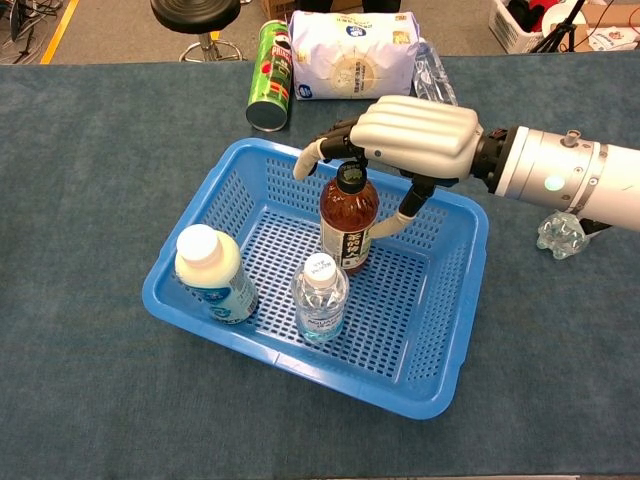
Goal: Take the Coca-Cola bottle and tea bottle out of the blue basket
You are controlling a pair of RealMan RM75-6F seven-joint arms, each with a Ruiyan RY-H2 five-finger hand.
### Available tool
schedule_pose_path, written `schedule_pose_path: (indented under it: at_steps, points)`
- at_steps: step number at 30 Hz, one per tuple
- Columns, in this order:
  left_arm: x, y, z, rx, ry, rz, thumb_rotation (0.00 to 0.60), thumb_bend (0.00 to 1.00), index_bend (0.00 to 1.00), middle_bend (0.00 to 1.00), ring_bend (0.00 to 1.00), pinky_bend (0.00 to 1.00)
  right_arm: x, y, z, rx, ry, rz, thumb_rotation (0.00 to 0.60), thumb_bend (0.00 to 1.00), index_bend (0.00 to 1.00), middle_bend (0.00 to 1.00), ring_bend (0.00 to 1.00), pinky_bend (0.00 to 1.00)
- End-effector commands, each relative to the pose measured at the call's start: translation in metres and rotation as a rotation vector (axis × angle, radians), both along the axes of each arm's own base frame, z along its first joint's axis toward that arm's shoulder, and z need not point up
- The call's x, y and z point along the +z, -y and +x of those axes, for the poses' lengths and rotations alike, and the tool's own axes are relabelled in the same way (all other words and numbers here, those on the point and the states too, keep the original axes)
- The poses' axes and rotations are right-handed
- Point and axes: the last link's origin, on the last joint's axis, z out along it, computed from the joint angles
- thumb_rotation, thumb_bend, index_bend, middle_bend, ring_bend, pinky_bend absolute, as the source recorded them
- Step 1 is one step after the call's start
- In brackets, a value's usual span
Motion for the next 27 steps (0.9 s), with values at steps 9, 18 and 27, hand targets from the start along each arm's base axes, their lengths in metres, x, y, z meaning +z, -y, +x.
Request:
schedule_pose_path:
  at_steps: [9, 18, 27]
  points:
    - [0.0005, 0.0008, -0.0004, 0.000, 0.003, 0.002, 0.600, 0.14, 0.48, 0.38, 0.39, 0.57, -0.0043, 0.0022, -0.0033, -0.014, -0.031, 0.007, 0.600, 0.00, 0.29, 0.39, 0.39, 0.47]
    - [-0.0003, 0.0013, -0.0014, 0.003, 0.004, 0.000, 0.600, 0.14, 0.48, 0.38, 0.39, 0.57, -0.0050, 0.0030, -0.0058, -0.027, -0.038, 0.006, 0.600, 0.08, 0.34, 0.45, 0.45, 0.49]
    - [-0.0001, 0.0019, -0.0026, 0.006, 0.006, 0.002, 0.600, 0.14, 0.48, 0.38, 0.39, 0.57, -0.0080, 0.0037, -0.0087, -0.037, -0.036, 0.003, 0.600, 0.14, 0.39, 0.52, 0.52, 0.51]
